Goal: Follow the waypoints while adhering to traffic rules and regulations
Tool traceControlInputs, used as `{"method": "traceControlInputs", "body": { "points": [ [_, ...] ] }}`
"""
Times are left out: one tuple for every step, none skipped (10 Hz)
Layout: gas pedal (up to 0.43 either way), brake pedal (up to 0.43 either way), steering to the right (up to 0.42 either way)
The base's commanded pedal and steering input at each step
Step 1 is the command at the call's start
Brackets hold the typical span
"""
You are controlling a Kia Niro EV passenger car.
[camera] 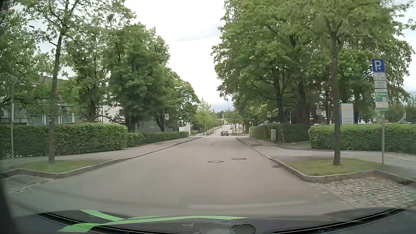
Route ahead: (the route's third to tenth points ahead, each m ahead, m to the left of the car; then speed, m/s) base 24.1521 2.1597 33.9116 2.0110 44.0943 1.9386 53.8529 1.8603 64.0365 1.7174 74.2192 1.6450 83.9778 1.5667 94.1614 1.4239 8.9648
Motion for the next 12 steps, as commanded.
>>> {"method": "traceControlInputs", "body": {
  "points": [
    [0.02,0.0,-0.002],
    [0.02,0.0,-0.002],
    [0.02,0.0,-0.002],
    [0.02,0.0,-0.002],
    [0.02,0.0,-0.002],
    [0.02,0.0,-0.002],
    [0.02,0.0,-0.003],
    [0.02,0.0,-0.002],
    [0.02,0.0,-0.002],
    [0.02,0.0,-0.002],
    [0.02,0.0,-0.003],
    [0.02,0.0,-0.002]
  ]
}}
